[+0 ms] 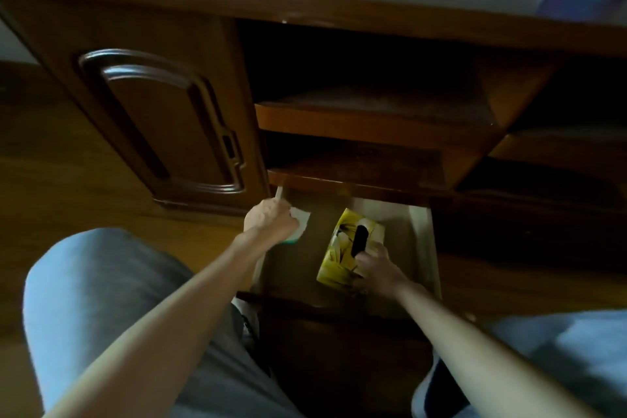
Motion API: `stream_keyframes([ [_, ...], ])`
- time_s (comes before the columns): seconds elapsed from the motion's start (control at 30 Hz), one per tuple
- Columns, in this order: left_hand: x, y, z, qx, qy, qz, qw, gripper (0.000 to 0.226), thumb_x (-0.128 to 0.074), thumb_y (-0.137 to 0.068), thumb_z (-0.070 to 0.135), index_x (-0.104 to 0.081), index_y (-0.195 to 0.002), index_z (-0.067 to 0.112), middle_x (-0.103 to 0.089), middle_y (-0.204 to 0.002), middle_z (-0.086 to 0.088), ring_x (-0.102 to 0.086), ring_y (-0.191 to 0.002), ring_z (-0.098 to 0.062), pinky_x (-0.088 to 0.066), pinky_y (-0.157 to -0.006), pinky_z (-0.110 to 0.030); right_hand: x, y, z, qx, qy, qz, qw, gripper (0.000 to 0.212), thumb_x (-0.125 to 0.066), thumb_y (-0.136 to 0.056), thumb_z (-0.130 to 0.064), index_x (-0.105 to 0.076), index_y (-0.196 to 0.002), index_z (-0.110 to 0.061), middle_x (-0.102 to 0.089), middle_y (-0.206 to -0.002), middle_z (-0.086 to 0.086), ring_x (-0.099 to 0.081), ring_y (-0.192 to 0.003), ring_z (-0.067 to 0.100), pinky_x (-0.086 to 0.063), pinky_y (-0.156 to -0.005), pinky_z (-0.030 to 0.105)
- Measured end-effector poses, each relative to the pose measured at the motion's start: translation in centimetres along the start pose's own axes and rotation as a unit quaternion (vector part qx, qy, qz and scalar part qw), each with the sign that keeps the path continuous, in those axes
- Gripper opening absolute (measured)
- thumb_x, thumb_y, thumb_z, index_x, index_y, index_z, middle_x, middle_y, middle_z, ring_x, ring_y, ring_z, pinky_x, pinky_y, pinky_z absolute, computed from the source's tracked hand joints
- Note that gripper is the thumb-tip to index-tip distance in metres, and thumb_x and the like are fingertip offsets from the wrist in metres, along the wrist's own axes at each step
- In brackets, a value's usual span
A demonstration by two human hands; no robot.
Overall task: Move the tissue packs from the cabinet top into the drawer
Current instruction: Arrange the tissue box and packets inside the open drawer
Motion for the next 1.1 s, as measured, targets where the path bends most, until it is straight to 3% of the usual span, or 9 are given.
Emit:
stream_keyframes([
  [0.23, 1.1, 0.3, -2.2, 0.044, 0.052, 0.059, 0.996, 0.035, -0.067, -0.092, 0.034, -0.069, -0.124, 0.018, -0.068, -0.09, -0.001, -0.054, -0.055, -0.001, -0.037, -0.04, -0.017, -0.1, -0.5, 0.2, 0.02, -0.093, 0.025, 0.995, 0.036, -0.073, -0.087, -0.038, -0.045, -0.106, -0.027, -0.011, -0.164, 0.006, -0.039, -0.142, 0.032, -0.045, -0.084, 0.031],
  [0.3, 1.2, 0.7, -3.1, 0.081, 0.094, 0.063, 0.99, 0.034, -0.067, -0.092, 0.031, -0.07, -0.121, 0.013, -0.07, -0.093, -0.004, -0.056, -0.057, -0.003, -0.038, -0.04, -0.017, -0.7, -1.0, 0.2, 0.021, -0.077, 0.057, 0.995, 0.029, -0.069, -0.089, -0.032, -0.049, -0.109, -0.025, -0.007, -0.164, 0.007, -0.045, -0.136, 0.035, -0.048, -0.09, 0.036],
  [0.43, 1.0, 1.0, -4.3, 0.142, 0.159, 0.072, 0.974, 0.033, -0.067, -0.09, 0.028, -0.069, -0.119, 0.011, -0.073, -0.113, -0.01, -0.066, -0.078, -0.016, -0.048, -0.047, -0.024, -3.5, -1.8, -0.1, 0.039, -0.118, 0.088, 0.988, 0.044, -0.073, -0.09, -0.019, -0.055, -0.13, -0.016, 0.011, -0.167, 0.015, -0.021, -0.152, 0.035, -0.032, -0.118, 0.039],
  [0.57, -0.6, 1.2, -7.3, 0.17, 0.197, 0.094, 0.961, 0.033, -0.067, -0.091, 0.031, -0.068, -0.121, 0.016, -0.072, -0.114, -0.006, -0.062, -0.08, -0.014, -0.044, -0.054, -0.023, -4.6, -2.2, -1.0, 0.049, -0.112, 0.036, 0.992, 0.027, -0.063, -0.098, -0.035, -0.068, -0.108, -0.01, -0.002, -0.169, 0.019, 0.007, -0.157, 0.029, -0.021, -0.123, 0.042],
  [0.7, -2.2, 0.2, -10.0, 0.22, 0.224, 0.094, 0.945, 0.036, -0.068, -0.091, 0.032, -0.067, -0.121, 0.012, -0.069, -0.105, -0.005, -0.056, -0.069, -0.009, -0.041, -0.053, -0.023, -3.3, -2.5, -1.7, -0.025, -0.109, 0.119, 0.987, 0.019, -0.056, -0.099, -0.045, -0.063, -0.102, -0.027, -0.004, -0.169, 0.0, -0.038, -0.144, 0.026, -0.047, -0.1, 0.044],
  [0.8, -2.9, -1.4, -9.7, 0.203, 0.243, 0.1, 0.943, 0.033, -0.067, -0.09, 0.029, -0.068, -0.118, 0.013, -0.064, -0.097, -0.003, -0.062, -0.078, -0.02, -0.056, -0.067, -0.033, -2.0, -4.0, -1.3, -0.147, -0.177, 0.219, 0.948, 0.059, -0.071, -0.09, -0.041, -0.044, -0.138, -0.02, -0.033, -0.154, 0.008, -0.05, -0.131, 0.033, -0.054, -0.092, 0.048],
  [0.9, -4.4, -1.9, -9.5, 0.181, 0.232, 0.091, 0.951, 0.031, -0.067, -0.09, 0.027, -0.07, -0.119, 0.014, -0.064, -0.097, -0.002, -0.061, -0.077, -0.018, -0.048, -0.052, -0.023, -1.7, -6.4, -0.5, -0.208, -0.301, 0.167, 0.915, 0.098, -0.078, -0.087, -0.032, -0.015, -0.16, -0.017, -0.025, -0.163, 0.012, -0.039, -0.142, 0.037, -0.043, -0.108, 0.055],
  [1.0, -5.9, -1.5, -10.5, 0.18, 0.261, 0.087, 0.944, 0.032, -0.068, -0.091, 0.024, -0.069, -0.121, 0.015, -0.065, -0.1, -0.001, -0.06, -0.076, -0.014, -0.043, -0.049, -0.018, -1.9, -7.9, -0.6, -0.197, -0.287, 0.129, 0.929, 0.11, -0.071, -0.092, -0.017, 0.014, -0.16, -0.03, -0.019, -0.168, 0.01, -0.045, -0.139, 0.041, -0.051, -0.099, 0.052],
  [1.1, -6.6, -0.8, -11.6, 0.186, 0.294, 0.079, 0.934, 0.034, -0.067, -0.091, 0.023, -0.067, -0.125, 0.015, -0.066, -0.106, -0.002, -0.062, -0.084, -0.016, -0.051, -0.053, -0.021, -2.5, -8.4, -2.5, -0.135, -0.287, 0.127, 0.94, 0.109, -0.065, -0.093, -0.003, 0.017, -0.16, -0.028, -0.006, -0.171, 0.006, -0.035, -0.146, 0.04, -0.049, -0.101, 0.053],
])
Point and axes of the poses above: each hand's wrist, its own y-axis away from the middle knuckle, its own x-axis out of the back of the hand, z = x × y, the point moved 3 cm from there along -y, towards the middle knuckle
